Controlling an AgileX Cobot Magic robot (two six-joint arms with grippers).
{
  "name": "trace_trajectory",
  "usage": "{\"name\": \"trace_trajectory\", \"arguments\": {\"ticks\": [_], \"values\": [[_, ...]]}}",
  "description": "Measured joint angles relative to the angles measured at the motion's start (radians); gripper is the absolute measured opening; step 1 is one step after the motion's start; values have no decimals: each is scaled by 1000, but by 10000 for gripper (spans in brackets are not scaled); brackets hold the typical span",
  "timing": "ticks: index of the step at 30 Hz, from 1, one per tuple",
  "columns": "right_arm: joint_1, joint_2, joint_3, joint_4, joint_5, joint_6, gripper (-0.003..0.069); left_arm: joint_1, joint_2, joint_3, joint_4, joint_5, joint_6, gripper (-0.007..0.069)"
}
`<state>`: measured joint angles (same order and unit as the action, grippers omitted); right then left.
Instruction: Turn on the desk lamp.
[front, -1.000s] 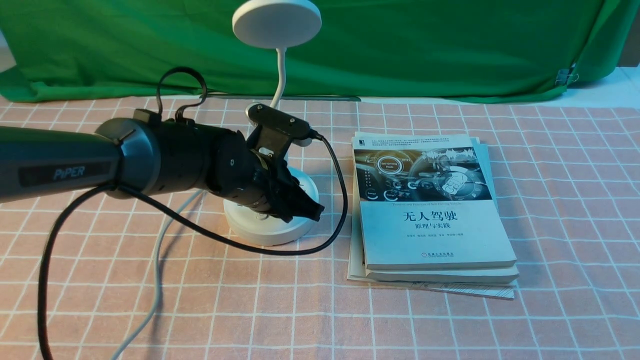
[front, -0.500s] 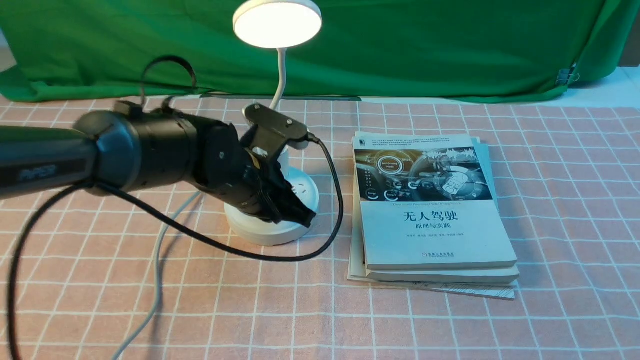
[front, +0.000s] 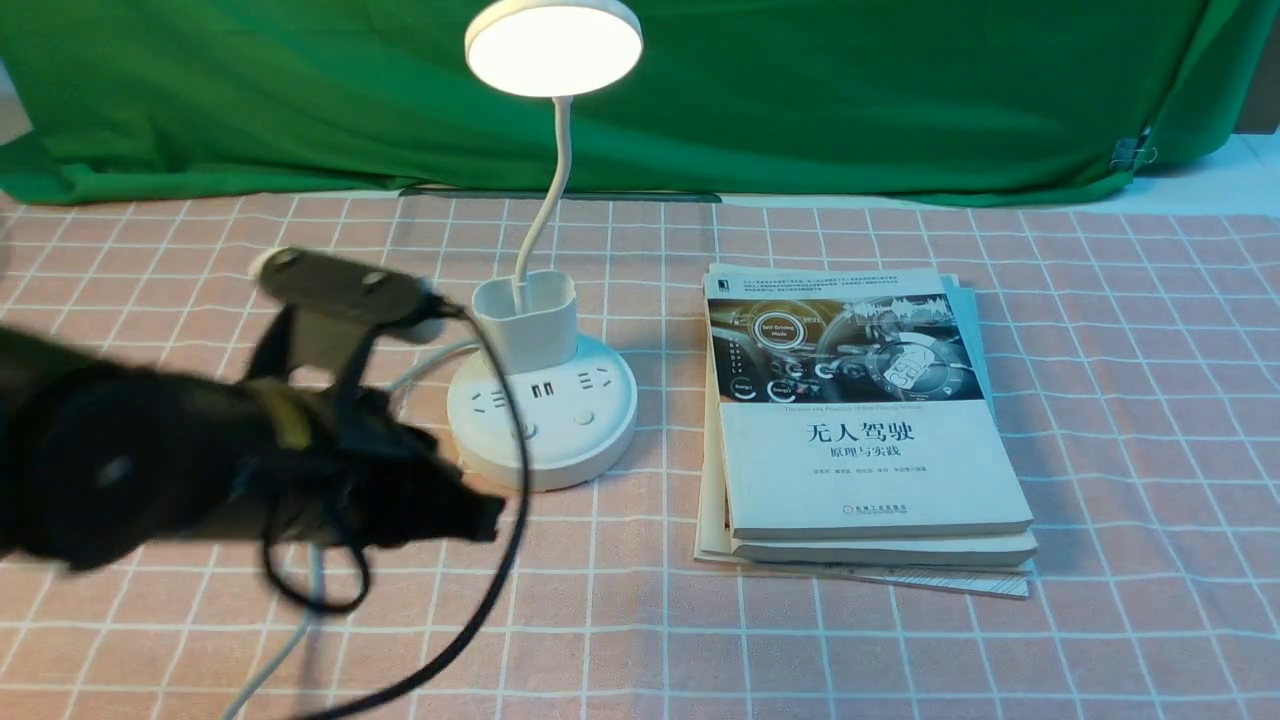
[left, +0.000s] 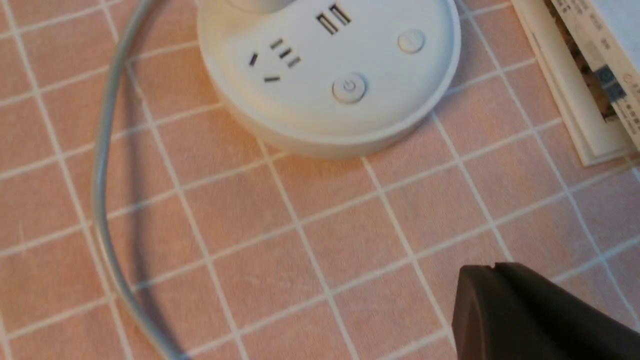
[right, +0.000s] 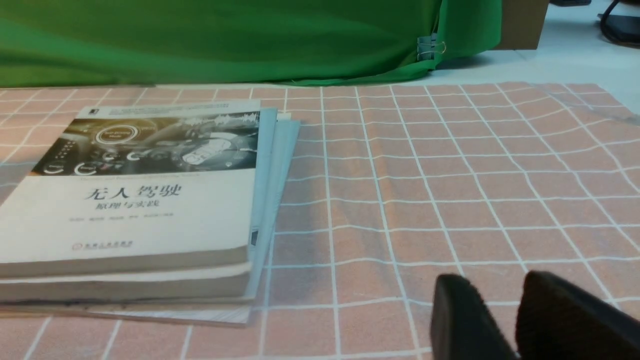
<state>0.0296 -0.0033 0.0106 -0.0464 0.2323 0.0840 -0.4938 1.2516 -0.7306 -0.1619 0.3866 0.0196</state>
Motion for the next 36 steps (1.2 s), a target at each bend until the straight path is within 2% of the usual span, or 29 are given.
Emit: {"name": "trace_trajectory", "arguments": {"ticks": [9,15,27,31,36], "values": [[0,0,0,0,0,-1,238,0,-511,175,-7,4,-32,21],[0,0,0,0,0,0,238,0,-706,195,-1,11,-33,21],[0,0,0,0,0,0,238,0,-798,195,8,4,-32,21],[0,0,0,0,0,0,238,0,-798,203,21,-84,-32,21],[0,0,0,0,0,0,238,1,-838,309,26,-444,-33,21]]}}
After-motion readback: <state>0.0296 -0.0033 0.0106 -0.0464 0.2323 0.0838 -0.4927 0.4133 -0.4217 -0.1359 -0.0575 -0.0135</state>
